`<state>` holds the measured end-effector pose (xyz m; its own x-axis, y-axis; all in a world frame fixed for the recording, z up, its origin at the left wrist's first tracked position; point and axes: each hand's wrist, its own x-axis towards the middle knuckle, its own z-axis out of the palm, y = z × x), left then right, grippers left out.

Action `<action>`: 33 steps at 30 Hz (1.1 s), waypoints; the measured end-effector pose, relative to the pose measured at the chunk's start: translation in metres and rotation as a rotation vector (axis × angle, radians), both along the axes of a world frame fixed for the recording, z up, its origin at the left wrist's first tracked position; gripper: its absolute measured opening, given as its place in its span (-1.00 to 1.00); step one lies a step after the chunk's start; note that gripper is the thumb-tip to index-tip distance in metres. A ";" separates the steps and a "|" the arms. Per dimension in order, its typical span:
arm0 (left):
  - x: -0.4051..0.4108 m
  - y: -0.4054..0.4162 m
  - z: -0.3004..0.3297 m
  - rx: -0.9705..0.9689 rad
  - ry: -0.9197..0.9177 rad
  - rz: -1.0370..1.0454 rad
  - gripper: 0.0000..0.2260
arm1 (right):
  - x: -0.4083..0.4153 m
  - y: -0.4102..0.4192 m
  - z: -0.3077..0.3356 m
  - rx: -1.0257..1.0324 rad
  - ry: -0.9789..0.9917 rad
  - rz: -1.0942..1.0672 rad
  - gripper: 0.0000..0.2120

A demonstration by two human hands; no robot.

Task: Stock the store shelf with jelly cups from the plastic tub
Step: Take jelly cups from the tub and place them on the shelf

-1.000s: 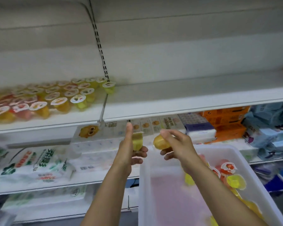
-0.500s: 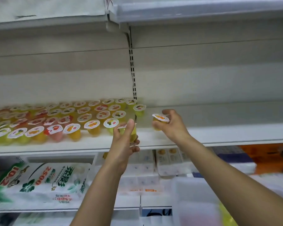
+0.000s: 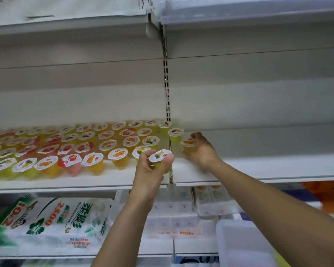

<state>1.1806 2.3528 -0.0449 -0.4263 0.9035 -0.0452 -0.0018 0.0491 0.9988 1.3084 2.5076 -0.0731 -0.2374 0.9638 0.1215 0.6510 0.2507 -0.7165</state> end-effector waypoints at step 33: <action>0.093 -0.010 -0.045 0.187 1.201 0.078 -0.26 | 0.185 -0.145 -0.031 0.352 -0.191 -0.025 -0.43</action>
